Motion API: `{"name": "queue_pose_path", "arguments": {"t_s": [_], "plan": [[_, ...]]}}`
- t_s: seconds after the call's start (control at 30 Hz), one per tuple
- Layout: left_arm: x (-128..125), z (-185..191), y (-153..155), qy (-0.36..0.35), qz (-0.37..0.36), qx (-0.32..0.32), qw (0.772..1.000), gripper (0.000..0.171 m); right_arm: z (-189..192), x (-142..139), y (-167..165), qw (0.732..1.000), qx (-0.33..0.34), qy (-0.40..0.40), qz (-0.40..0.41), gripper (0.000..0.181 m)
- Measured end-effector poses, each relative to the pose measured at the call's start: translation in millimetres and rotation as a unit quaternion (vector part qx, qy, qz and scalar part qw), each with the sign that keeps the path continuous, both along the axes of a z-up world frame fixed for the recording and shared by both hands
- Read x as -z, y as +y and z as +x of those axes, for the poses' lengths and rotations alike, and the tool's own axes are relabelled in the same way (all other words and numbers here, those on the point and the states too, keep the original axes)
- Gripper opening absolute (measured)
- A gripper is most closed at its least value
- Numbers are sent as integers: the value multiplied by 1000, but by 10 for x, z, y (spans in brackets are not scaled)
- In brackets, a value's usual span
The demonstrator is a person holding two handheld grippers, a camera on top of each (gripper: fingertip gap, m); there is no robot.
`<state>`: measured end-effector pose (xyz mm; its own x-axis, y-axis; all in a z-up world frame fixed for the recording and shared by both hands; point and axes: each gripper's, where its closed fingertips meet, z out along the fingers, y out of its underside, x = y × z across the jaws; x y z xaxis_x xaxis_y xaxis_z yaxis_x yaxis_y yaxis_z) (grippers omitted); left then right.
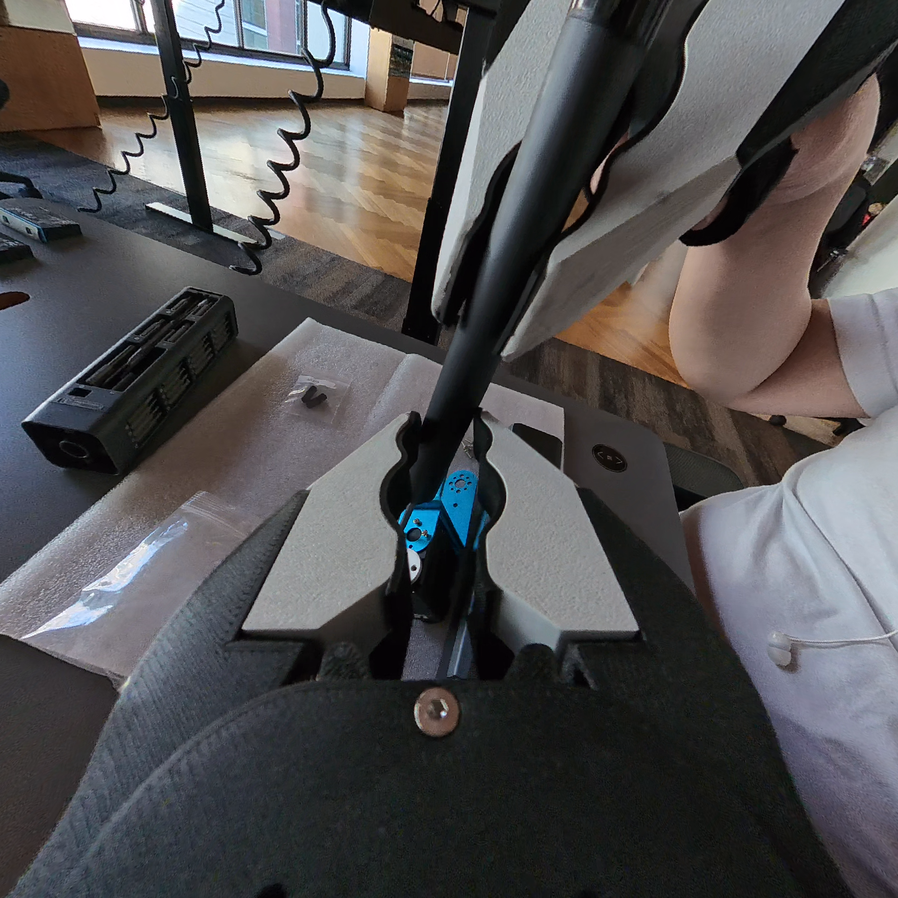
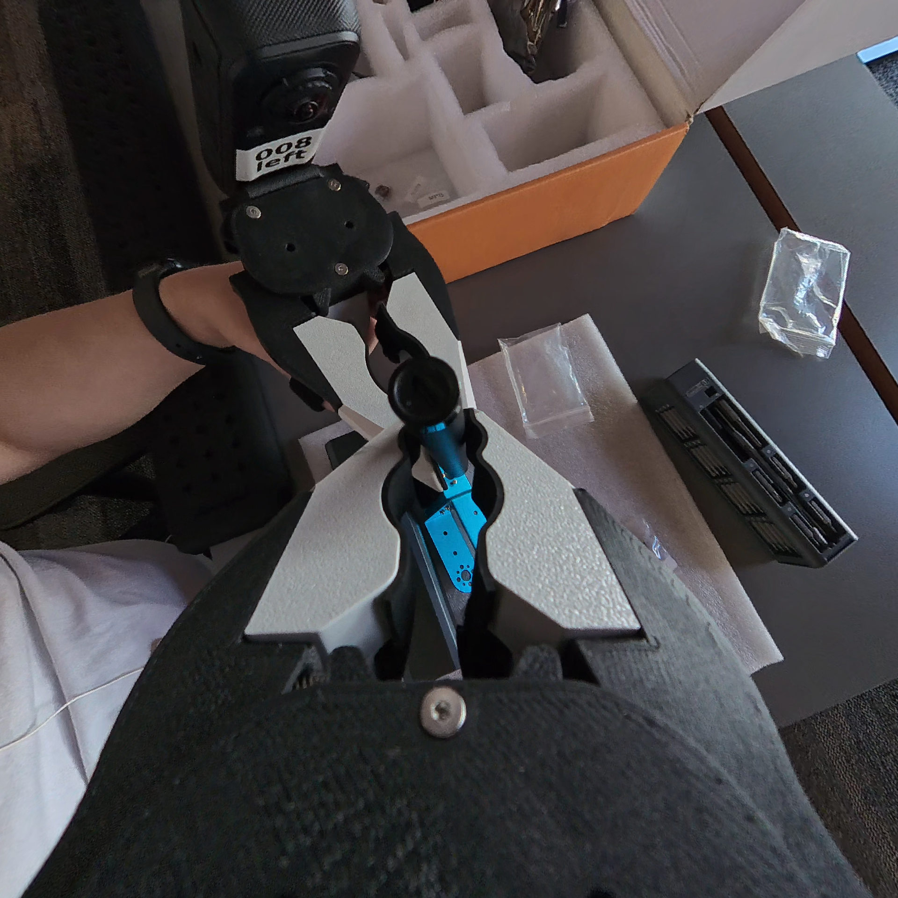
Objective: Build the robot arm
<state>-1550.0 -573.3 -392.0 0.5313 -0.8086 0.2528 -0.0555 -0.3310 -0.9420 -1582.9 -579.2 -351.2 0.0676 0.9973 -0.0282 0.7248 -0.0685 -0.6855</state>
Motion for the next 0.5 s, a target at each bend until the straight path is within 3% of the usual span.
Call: {"name": "queue_pose_path", "arguments": {"t_s": [0.23,0.5], "plan": [[-70,33,-137,-25,8,12,1000,19,-38,-68,-93,1000,-14,20,-9,18],[-53,55,-140,8,48,-3,999,18,7,-83,-121,997,-32,67,0,18]]}}
